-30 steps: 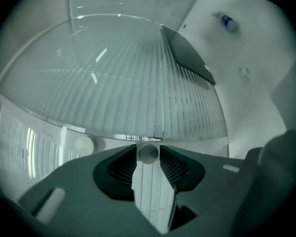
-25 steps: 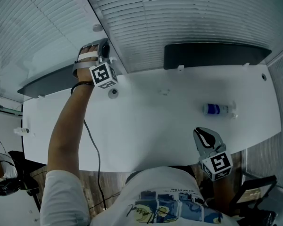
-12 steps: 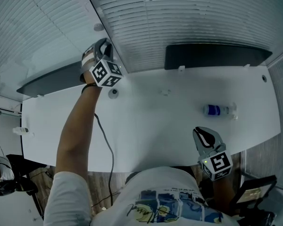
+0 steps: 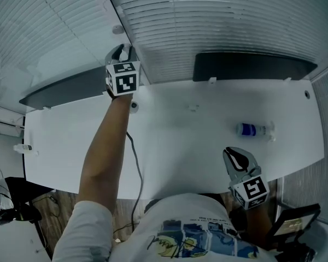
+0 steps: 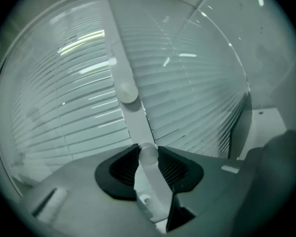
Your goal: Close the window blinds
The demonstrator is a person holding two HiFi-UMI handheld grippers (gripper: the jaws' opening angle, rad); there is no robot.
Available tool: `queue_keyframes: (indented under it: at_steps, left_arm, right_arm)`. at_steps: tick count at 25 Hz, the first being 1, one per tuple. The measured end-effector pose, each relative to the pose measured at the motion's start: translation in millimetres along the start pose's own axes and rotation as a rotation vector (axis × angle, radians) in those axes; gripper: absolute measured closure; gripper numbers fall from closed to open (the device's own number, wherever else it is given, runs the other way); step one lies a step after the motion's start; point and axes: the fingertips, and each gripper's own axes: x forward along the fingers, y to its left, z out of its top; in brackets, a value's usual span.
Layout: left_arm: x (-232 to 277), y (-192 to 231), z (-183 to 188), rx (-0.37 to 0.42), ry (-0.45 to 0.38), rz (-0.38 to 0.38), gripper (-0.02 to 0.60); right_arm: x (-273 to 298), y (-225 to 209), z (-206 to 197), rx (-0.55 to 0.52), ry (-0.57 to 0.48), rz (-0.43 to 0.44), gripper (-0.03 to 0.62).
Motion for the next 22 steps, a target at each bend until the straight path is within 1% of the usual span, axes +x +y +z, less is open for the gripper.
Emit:
queue_keyframes:
  at_steps: [3, 6, 9, 11, 14, 17, 19, 22]
  left_arm:
    - [2.0, 4.0, -1.9, -0.178, 0.0, -0.017, 0.453]
    - [-0.2, 5.3, -2.8, -0.327, 0.0, -0.044, 0.453]
    - [-0.1, 5.1, -4.3, -0.446, -0.002, -0.071, 0.453]
    - [0.7, 4.2, -5.8, -0.505, -0.003, -0.091, 0.453]
    - [-0.1, 5.0, -6.0, -0.552, -0.005, -0.106, 0.453]
    - [-0.3, 4.5, -5.5, -0.56, -0.007, -0.112, 0.453]
    - [0.4, 4.8, -5.0, -0.544, -0.008, -0.11, 0.451]
    - [0.8, 7.4, -4.4, -0.468, -0.007, -0.093, 0.449]
  right_arm:
    - [3.2, -2.4, -1.2, 0.002, 0.004, 0.005, 0.574]
    - [3.2, -1.4, -1.7, 0.002, 0.005, 0.008, 0.574]
    - [3.1, -1.5, -2.1, 0.0, 0.001, 0.01, 0.574]
    - [3.1, -1.4, -2.1, -0.003, 0.0, 0.012, 0.574]
    - [3.1, -1.1, -2.3, -0.003, 0.003, 0.012, 0.574]
    - [3.0, -1.4, -2.3, -0.005, 0.002, 0.011, 0.574]
    - [3.5, -1.0, -1.7, -0.004, 0.003, 0.012, 0.574]
    - [4.4, -0.1, -0.3, -0.005, 0.005, 0.014, 0.574]
